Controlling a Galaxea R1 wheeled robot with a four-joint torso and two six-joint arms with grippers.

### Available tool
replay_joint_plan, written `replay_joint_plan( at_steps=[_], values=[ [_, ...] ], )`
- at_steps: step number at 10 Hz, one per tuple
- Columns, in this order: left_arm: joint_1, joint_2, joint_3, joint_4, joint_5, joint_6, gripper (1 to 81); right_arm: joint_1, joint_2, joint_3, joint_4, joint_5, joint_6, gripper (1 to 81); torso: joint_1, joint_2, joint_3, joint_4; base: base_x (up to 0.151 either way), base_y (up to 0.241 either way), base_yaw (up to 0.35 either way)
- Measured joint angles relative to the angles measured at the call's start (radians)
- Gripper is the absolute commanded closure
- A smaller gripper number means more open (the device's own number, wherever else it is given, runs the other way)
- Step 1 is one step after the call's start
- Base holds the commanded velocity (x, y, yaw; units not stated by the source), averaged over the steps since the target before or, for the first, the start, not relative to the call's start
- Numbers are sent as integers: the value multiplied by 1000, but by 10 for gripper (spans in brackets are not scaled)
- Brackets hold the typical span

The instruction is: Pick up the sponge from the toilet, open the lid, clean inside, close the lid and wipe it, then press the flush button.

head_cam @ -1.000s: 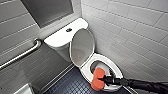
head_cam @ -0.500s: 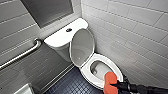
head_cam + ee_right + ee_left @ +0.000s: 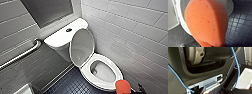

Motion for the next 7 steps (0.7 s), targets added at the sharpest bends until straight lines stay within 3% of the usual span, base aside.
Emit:
replay_joint_plan(
  at_steps=[4,7],
  values=[
    [-9,0,0,0,0,3,10,39,-92,218,-61,21,3,811,0,0,0,0,0,0,0],
    [-11,0,0,0,0,3,10,180,-36,238,-79,19,4,811,0,0,0,0,0,0,0]
  ],
)
